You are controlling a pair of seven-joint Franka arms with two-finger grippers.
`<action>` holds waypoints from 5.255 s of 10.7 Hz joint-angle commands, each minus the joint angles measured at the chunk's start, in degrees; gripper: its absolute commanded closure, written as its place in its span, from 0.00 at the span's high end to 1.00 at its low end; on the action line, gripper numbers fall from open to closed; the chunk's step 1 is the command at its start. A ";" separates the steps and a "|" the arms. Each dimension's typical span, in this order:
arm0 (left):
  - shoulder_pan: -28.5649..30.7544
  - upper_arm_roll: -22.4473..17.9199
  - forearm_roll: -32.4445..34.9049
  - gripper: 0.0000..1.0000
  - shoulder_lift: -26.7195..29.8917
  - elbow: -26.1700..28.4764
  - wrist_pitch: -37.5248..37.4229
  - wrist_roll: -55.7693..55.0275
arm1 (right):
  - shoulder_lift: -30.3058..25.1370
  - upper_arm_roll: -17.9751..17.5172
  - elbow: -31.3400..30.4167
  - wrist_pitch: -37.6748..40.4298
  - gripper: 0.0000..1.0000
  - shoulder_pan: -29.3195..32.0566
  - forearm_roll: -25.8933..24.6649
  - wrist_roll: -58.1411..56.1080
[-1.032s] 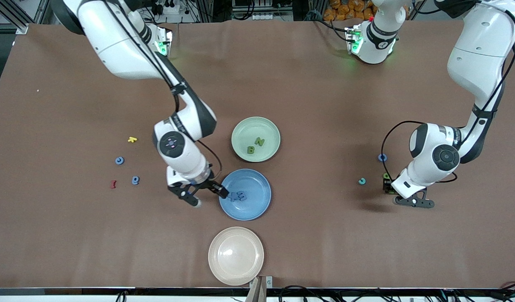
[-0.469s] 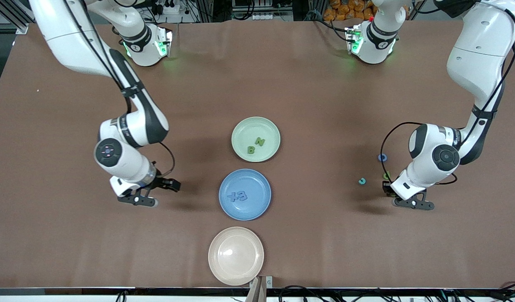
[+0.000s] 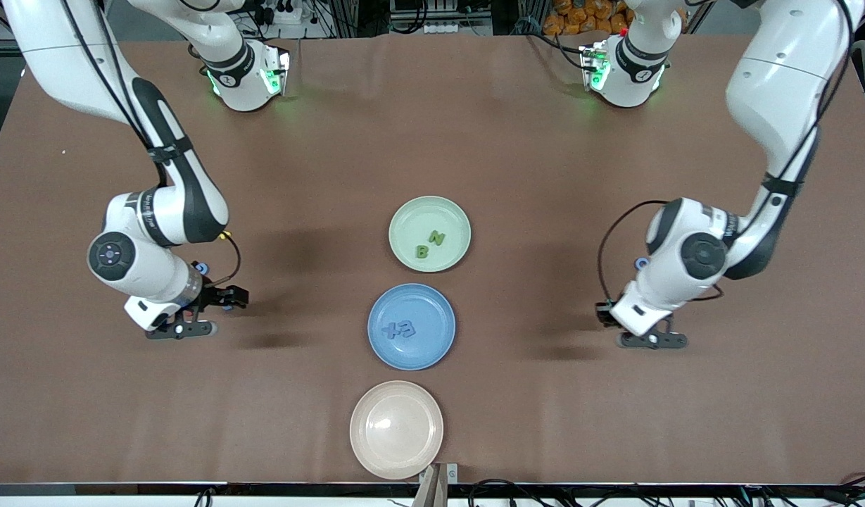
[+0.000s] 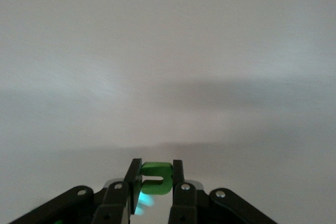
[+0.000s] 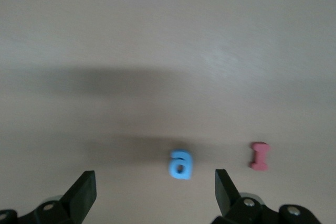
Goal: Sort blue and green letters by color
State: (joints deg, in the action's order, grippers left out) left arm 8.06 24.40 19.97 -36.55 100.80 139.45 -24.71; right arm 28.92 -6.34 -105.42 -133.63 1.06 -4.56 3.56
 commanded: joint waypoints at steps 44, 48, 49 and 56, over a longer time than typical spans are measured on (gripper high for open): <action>21.56 7.59 4.29 0.70 2.10 14.69 6.62 7.48 | 13.26 -1.40 16.21 -15.44 0.48 -24.87 9.40 56.60; 21.64 7.16 9.03 0.60 0.51 14.68 8.21 7.05 | 12.65 -1.48 16.21 -14.83 1.00 -25.49 8.61 60.43; 21.56 7.16 9.03 0.56 0.43 14.68 8.21 7.04 | 11.61 -1.48 15.69 -14.56 1.00 -24.97 8.69 58.34; 21.38 7.24 9.91 0.00 -0.02 14.16 7.86 7.22 | 1.67 -0.78 7.61 -2.69 1.00 -10.66 8.52 42.51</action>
State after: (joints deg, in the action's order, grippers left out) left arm 29.30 31.30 27.41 -36.05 115.54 146.82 -15.86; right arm 35.54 -6.60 -91.64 -136.56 -15.43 3.62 50.71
